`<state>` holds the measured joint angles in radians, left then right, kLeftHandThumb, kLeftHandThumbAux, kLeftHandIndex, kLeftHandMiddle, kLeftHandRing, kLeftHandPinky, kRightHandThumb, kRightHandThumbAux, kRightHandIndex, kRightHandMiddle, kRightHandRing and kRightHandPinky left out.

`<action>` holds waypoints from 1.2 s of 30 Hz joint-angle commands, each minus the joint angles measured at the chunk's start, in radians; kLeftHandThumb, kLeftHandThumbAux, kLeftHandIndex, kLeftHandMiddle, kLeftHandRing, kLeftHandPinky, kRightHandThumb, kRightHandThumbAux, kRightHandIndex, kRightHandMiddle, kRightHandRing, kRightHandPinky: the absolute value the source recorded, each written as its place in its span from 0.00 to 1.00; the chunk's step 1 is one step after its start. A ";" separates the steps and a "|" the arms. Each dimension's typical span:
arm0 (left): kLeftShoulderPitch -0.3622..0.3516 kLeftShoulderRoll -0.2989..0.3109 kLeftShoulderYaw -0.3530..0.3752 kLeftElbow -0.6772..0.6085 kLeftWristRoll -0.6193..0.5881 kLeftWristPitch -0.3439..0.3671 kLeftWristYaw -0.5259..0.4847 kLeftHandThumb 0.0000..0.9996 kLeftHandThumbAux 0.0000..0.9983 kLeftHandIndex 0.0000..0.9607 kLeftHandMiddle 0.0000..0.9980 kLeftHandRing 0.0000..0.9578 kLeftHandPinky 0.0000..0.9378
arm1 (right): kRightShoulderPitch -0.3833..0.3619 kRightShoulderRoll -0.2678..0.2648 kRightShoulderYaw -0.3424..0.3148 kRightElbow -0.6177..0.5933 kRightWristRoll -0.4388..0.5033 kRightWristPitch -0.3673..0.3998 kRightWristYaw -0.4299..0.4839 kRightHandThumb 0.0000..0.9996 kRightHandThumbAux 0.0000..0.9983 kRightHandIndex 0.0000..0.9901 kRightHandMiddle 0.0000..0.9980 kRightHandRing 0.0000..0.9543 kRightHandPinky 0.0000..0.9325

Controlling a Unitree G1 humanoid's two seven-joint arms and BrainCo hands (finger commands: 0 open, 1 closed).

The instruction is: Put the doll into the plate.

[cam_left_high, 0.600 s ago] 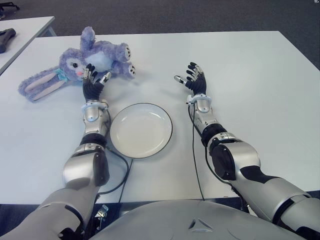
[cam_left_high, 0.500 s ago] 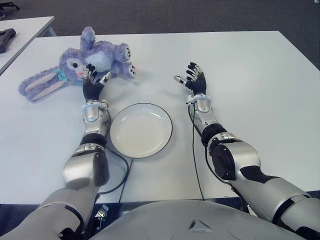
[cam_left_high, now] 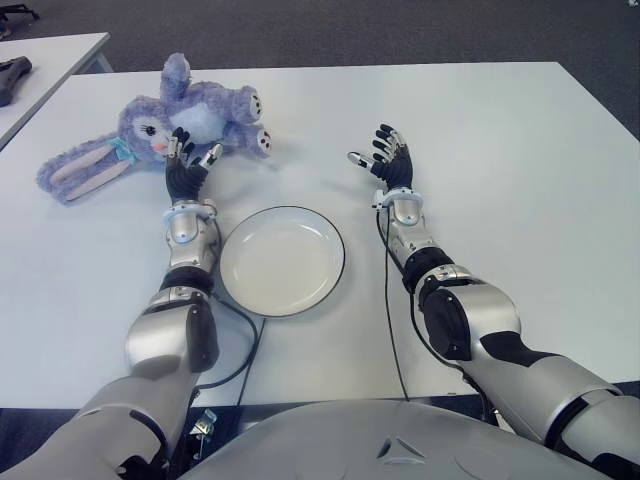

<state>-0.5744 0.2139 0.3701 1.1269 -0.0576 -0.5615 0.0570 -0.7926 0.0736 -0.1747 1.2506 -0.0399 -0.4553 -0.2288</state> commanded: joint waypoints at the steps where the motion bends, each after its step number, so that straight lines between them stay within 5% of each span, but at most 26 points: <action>1: 0.300 -0.105 0.004 0.169 -0.013 -0.009 -0.008 0.00 0.70 0.04 0.08 0.07 0.11 | 0.183 0.132 -0.009 0.119 0.004 0.166 -0.017 0.00 0.94 0.14 0.16 0.16 0.20; 12: 0.314 -0.108 0.019 0.166 -0.033 -0.034 -0.046 0.00 0.70 0.03 0.07 0.06 0.10 | 0.187 0.132 -0.011 0.118 0.006 0.157 -0.013 0.01 0.93 0.13 0.15 0.16 0.19; 19: 0.362 -0.143 0.071 0.132 -0.097 -0.116 -0.105 0.00 0.69 0.02 0.06 0.06 0.09 | 0.190 0.130 -0.011 0.117 0.007 0.153 -0.007 0.02 0.93 0.13 0.15 0.16 0.19; 36: 0.375 -0.135 0.133 0.049 -0.148 -0.221 -0.031 0.00 0.66 0.01 0.05 0.04 0.05 | 0.189 0.130 -0.003 0.118 -0.002 0.158 -0.011 0.02 0.94 0.13 0.16 0.16 0.19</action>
<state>-0.5449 0.1984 0.4325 1.0486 -0.1272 -0.7259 -0.0017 -0.7946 0.0735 -0.1740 1.2492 -0.0401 -0.4548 -0.2283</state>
